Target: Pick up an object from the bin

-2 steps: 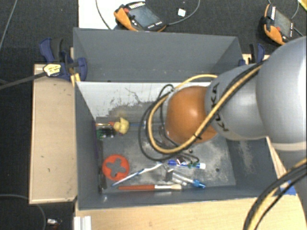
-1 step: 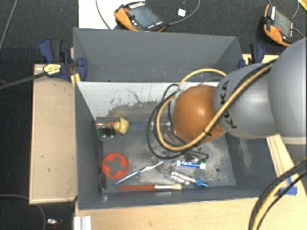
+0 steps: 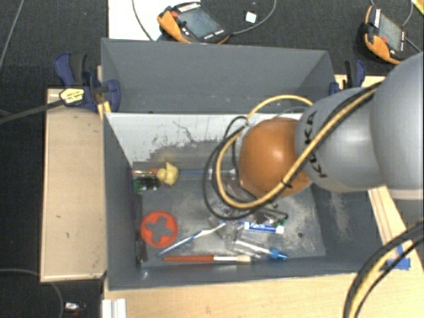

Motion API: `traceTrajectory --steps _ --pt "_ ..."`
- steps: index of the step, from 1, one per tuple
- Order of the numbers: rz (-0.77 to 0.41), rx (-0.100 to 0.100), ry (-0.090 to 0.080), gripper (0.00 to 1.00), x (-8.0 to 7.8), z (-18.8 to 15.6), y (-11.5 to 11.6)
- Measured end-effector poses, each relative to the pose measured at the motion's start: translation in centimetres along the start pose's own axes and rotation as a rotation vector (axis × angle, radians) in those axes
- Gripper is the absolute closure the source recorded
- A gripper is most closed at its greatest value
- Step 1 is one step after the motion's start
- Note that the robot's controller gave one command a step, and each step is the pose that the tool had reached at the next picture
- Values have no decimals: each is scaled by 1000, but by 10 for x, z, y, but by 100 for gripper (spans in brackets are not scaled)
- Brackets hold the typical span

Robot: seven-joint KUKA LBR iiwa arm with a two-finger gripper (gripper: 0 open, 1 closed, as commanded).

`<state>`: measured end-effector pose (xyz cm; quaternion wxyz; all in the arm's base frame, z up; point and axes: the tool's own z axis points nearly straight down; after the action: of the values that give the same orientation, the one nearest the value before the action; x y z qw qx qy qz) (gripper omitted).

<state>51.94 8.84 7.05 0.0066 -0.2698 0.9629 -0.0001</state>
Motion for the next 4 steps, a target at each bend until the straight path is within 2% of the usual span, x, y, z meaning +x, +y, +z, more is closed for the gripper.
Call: traceTrajectory --steps 2,4 --pt "4 -1 0 100 0 -35 0" --pt "10 -1 0 100 -1 -105 0"
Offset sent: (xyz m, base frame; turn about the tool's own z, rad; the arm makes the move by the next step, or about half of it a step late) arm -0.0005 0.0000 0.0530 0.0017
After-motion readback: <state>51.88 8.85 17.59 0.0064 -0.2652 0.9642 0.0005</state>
